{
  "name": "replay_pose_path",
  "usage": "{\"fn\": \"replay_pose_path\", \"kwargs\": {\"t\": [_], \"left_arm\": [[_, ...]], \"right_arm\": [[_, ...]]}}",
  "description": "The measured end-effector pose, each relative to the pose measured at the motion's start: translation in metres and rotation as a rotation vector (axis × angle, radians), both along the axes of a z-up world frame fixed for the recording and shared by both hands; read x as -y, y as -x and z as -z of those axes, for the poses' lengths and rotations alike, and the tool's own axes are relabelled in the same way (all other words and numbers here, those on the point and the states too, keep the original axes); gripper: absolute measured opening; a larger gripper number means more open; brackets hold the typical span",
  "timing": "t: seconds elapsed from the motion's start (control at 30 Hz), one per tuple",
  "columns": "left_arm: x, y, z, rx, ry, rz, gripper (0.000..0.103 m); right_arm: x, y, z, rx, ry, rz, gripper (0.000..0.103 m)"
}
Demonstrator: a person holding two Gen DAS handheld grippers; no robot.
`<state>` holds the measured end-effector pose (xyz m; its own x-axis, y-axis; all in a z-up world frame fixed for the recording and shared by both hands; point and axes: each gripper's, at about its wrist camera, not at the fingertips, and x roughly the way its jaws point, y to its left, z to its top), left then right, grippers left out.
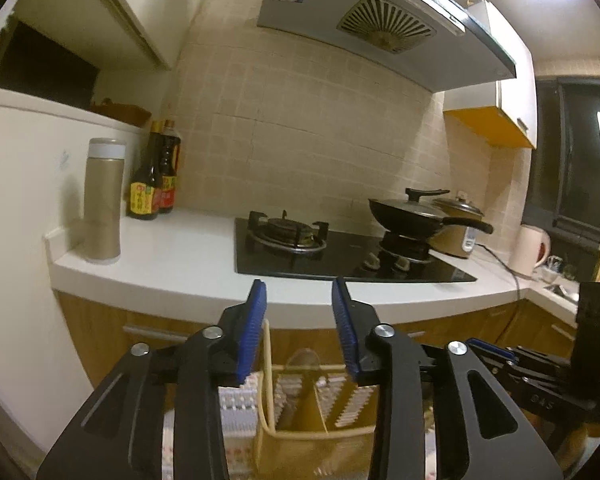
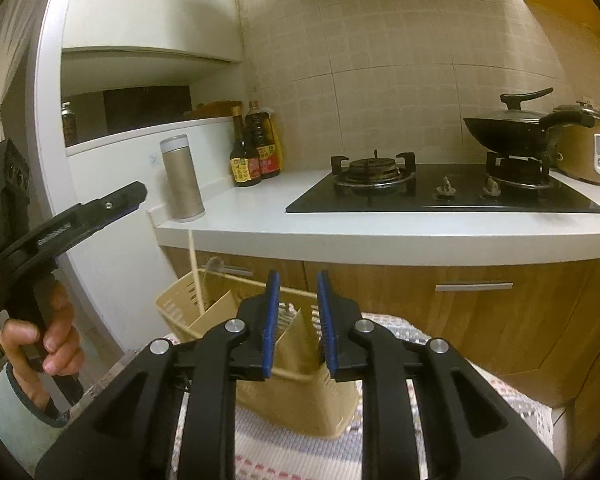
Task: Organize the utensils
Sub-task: 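Lift both utensils over the tan basket and open both grippers inside it, then grasp a clear spoon with the left gripper while the right gripper grasps a chopstick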
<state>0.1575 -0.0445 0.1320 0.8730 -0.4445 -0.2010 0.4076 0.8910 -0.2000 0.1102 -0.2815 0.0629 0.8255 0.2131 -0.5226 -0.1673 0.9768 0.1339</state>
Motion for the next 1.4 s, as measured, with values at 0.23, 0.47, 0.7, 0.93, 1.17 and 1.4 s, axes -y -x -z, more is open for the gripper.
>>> {"fn": "replay_pose_path", "kwargs": {"t": [0.23,0.47,0.7,0.93,1.17,1.4], "left_arm": [[-0.006,0.045,-0.011,-0.025,-0.062,0.019,0.035],[-0.012,0.077,-0.021,-0.140,-0.108,0.060,0.038],[-0.018,0.082,0.021,-0.438,-0.143,0.140,0.039],[-0.016,0.074,0.101,-0.698,-0.188,0.201,0.040],[-0.008,0.079,0.148,-0.825,-0.219,0.282,0.040],[-0.004,0.081,0.169,-0.856,-0.252,0.287,0.041]], "right_arm": [[-0.009,0.029,-0.016,-0.066,0.026,-0.036,0.024],[-0.027,0.051,-0.019,-0.242,0.050,-0.112,0.027],[-0.045,0.062,0.022,-0.486,0.037,-0.194,0.040],[-0.068,0.074,0.076,-0.693,0.088,-0.244,0.042],[-0.076,0.074,0.127,-0.926,0.046,-0.236,0.017],[-0.087,0.071,0.142,-0.960,0.067,-0.221,0.013]]}}
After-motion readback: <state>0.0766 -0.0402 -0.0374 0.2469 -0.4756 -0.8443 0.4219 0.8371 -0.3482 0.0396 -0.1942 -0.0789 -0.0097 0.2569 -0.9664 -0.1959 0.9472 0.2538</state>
